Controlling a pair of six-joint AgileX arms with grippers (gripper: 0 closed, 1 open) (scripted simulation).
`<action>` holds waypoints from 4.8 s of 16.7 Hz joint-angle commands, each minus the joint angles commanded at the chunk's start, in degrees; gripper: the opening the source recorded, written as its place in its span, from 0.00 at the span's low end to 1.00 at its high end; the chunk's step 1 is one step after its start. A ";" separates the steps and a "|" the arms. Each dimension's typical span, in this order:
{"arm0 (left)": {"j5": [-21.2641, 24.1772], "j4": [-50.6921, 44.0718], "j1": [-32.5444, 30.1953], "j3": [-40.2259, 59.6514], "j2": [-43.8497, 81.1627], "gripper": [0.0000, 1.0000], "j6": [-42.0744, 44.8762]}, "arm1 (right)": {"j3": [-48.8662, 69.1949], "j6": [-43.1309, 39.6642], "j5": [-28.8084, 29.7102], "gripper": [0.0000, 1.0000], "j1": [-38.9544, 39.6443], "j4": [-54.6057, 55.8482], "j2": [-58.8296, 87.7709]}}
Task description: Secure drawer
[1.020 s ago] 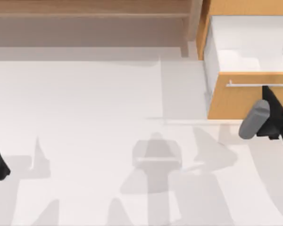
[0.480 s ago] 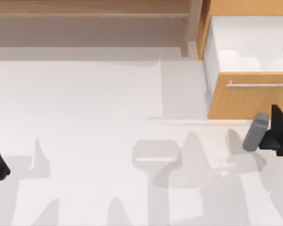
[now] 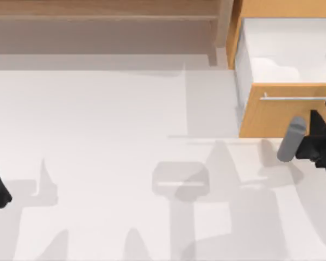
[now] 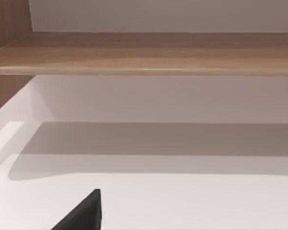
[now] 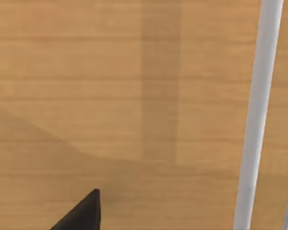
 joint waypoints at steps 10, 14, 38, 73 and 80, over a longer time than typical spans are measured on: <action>0.00 0.00 0.00 0.00 0.00 1.00 0.00 | 0.00 0.00 0.00 0.47 0.00 0.00 0.00; 0.00 0.00 0.00 0.00 0.00 1.00 0.00 | 0.00 0.00 0.00 0.17 0.00 0.00 0.00; 0.00 0.00 0.00 0.00 0.00 1.00 0.00 | 13.91 0.30 -3.81 0.00 -3.58 -9.99 4.39; 0.00 0.00 0.00 0.00 0.00 1.00 0.00 | 45.55 0.25 -8.26 0.60 -8.08 -28.35 17.61; 0.00 0.00 0.00 0.00 0.00 1.00 0.00 | 45.55 0.25 -8.26 1.00 -8.08 -28.35 17.61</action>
